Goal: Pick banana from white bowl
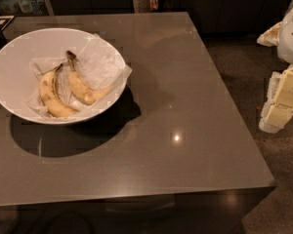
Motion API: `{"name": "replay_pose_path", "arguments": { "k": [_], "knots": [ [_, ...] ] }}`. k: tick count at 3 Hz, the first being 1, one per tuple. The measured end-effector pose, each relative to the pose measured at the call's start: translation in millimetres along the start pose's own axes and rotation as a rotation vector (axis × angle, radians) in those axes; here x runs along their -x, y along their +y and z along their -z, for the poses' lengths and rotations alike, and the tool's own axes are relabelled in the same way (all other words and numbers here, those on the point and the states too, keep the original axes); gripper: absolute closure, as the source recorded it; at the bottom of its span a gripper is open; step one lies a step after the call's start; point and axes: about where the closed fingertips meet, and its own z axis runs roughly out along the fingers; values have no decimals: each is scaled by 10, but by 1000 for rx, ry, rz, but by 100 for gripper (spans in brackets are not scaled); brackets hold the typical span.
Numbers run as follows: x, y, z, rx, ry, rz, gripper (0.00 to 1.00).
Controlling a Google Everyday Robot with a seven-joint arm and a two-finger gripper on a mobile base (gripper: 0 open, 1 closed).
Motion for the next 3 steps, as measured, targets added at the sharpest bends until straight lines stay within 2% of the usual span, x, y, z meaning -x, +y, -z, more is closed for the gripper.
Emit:
{"name": "replay_pose_path", "arguments": {
  "k": [1, 2, 3],
  "knots": [
    [0, 0, 0, 0, 0, 0, 0],
    [65, -22, 47, -8, -2, -27, 0],
    [277, -56, 184, -16, -21, -11, 0]
  ]
}}
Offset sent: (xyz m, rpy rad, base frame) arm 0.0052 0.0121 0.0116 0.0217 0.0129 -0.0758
